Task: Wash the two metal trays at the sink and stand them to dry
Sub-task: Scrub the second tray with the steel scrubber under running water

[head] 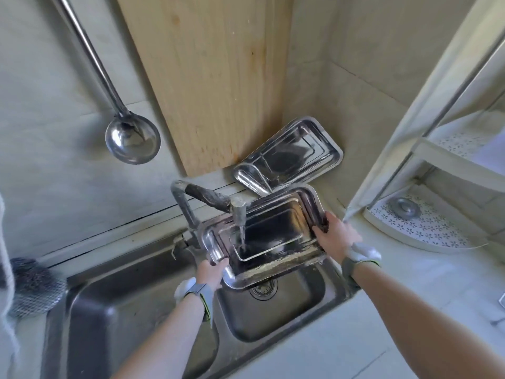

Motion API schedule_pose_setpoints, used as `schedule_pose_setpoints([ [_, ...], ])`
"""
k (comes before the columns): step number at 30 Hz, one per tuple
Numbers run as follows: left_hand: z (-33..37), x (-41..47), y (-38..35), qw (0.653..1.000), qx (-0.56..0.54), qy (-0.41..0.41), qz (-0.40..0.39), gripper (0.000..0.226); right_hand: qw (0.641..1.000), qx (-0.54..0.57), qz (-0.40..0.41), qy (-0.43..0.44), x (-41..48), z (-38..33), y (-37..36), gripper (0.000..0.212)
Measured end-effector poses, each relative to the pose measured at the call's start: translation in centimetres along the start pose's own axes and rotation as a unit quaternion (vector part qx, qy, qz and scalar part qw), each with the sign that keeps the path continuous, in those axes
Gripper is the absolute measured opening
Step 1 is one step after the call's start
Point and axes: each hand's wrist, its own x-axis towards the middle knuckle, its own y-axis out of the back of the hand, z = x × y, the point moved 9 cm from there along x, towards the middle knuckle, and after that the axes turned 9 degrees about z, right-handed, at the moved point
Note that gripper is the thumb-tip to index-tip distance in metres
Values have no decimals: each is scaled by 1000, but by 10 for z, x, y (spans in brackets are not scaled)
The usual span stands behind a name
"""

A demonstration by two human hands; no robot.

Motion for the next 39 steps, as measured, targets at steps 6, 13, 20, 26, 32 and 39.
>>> schedule_pose_setpoints([
  [6,-29,-11,-38,996,22,57,-64,30,981,-170,-93,24,41,-16,20,35],
  [13,5,-10,4,982,170,-20,-80,15,917,-95,-375,-103,-4,45,-44,29],
  [20,91,-4,50,873,410,-263,32,31,847,97,-464,-241,-99,32,-120,19],
  [26,94,6,69,895,334,-280,96,79,921,195,-275,-194,-68,19,-134,26],
  [32,36,3,32,988,-94,17,-124,101,966,210,-57,-140,-22,7,-49,11],
  [39,-11,-23,-20,908,-251,213,-257,124,991,115,18,-59,3,-2,6,6],
])
